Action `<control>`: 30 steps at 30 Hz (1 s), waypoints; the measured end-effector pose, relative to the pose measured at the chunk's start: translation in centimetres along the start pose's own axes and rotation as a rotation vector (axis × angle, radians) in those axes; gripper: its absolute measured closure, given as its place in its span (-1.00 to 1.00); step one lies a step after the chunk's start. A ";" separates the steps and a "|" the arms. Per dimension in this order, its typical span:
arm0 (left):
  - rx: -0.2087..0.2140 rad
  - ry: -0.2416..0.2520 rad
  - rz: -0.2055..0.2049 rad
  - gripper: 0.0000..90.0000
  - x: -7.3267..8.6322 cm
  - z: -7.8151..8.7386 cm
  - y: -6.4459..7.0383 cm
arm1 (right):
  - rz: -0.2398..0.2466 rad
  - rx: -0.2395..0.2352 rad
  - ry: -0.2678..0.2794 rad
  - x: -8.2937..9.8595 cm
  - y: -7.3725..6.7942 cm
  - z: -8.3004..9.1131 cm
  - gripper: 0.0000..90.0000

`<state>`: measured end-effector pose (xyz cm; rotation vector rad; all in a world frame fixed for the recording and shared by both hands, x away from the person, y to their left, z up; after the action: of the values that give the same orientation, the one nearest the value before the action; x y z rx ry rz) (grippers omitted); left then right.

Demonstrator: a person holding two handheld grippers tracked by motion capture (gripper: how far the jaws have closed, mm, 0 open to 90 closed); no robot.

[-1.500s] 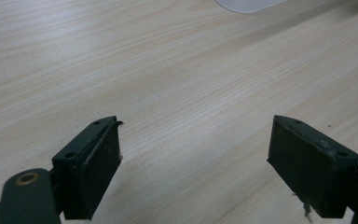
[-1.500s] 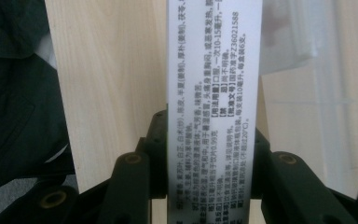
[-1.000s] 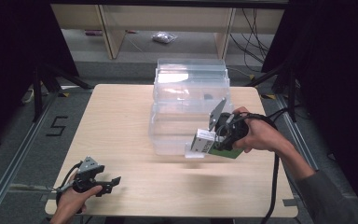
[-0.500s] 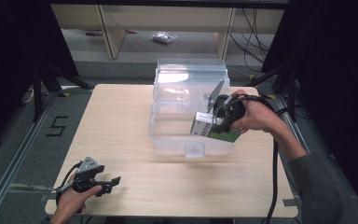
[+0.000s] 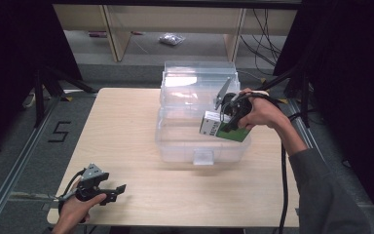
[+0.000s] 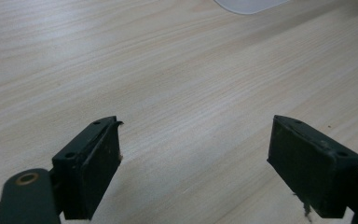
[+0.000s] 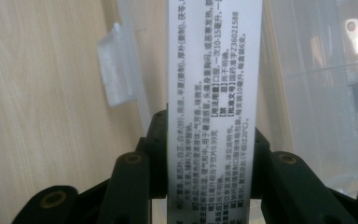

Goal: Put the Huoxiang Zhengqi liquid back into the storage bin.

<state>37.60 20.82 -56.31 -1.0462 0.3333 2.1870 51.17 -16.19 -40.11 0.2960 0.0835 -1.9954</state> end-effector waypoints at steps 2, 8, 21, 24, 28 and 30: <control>0.000 0.001 0.001 -0.64 0.0 0.0 0.0 | 0.010 -0.002 0.000 -0.1 0.2 -0.3 0.43; 0.001 0.002 0.002 -0.64 0.0 0.0 0.0 | -0.006 -0.014 -0.015 0.1 0.9 -1.9 0.44; 0.003 -0.003 0.001 -0.64 0.0 0.0 0.1 | 0.021 -0.045 -0.027 0.7 1.8 -4.5 0.43; 0.007 -0.013 0.002 -0.64 0.1 0.0 0.0 | 0.014 -0.050 -0.035 0.8 1.9 -5.1 0.43; 0.008 -0.010 0.001 -0.64 0.0 0.0 0.0 | 0.008 -0.065 -0.040 1.0 2.0 -5.8 0.43; 0.006 -0.012 0.005 -0.64 0.0 0.0 0.0 | 0.016 -0.069 -0.039 1.1 2.2 -6.3 0.43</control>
<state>37.58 20.82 -56.34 -1.0299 0.3371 2.1945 53.74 -16.89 -46.26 0.2126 0.1244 -1.9771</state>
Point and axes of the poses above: each handheld gripper's, and its own axes: z roughly backward along the jaws, x roughly out of its underside, y roughly to its right, the point moved 9 cm from there along -z, roughly forward along the jaws, and after that the axes turned 13 degrees about -z, right-handed, at the moved point
